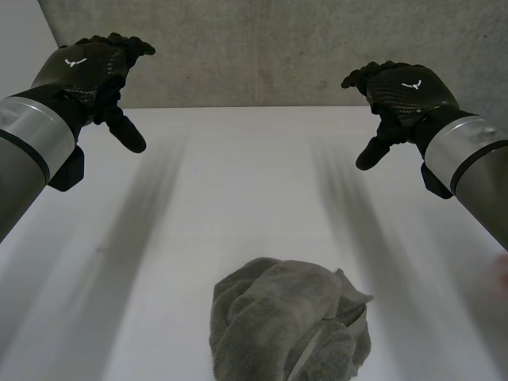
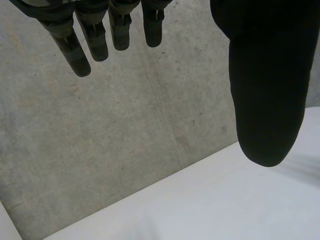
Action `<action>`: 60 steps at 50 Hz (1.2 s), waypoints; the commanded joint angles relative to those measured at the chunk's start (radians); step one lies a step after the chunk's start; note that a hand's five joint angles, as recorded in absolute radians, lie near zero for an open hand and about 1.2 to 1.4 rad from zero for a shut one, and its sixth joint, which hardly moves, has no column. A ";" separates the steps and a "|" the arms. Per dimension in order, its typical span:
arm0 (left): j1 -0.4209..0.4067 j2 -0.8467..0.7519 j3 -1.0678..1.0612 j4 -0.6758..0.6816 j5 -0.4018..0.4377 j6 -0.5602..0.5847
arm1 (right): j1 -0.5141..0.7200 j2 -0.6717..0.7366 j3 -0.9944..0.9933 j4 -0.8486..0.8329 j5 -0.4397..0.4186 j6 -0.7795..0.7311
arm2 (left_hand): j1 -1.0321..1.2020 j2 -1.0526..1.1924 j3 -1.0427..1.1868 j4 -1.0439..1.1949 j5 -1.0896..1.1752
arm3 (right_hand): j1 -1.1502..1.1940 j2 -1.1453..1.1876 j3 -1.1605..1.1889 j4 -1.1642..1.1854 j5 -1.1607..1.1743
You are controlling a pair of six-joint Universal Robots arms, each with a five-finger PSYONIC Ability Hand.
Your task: Fold the towel.
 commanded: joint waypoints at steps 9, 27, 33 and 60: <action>-0.029 -0.048 0.009 -0.087 0.091 0.004 | 0.017 0.019 -0.009 0.108 -0.137 -0.117 | 0.019 0.023 0.023 0.022 -0.004 | -0.036 -0.055 -0.044 -0.062 -0.047; -0.197 -0.206 -0.288 -0.137 0.178 0.004 | 0.005 0.117 0.251 0.346 -0.292 -0.332 | 0.028 0.032 0.032 0.031 0.005 | -0.036 -0.055 -0.044 -0.062 -0.047; -0.214 -0.257 -0.354 -0.091 0.179 0.004 | 0.009 0.154 0.315 0.320 -0.329 -0.330 | 0.034 0.038 0.038 0.037 0.010 | -0.036 -0.055 -0.044 -0.062 -0.047; -0.217 -0.118 -0.066 0.253 -0.092 0.011 | 0.097 0.054 0.031 -0.346 -0.093 -0.117 | 1.156 1.159 1.159 1.159 1.132 | 1.186 1.166 1.178 1.159 1.174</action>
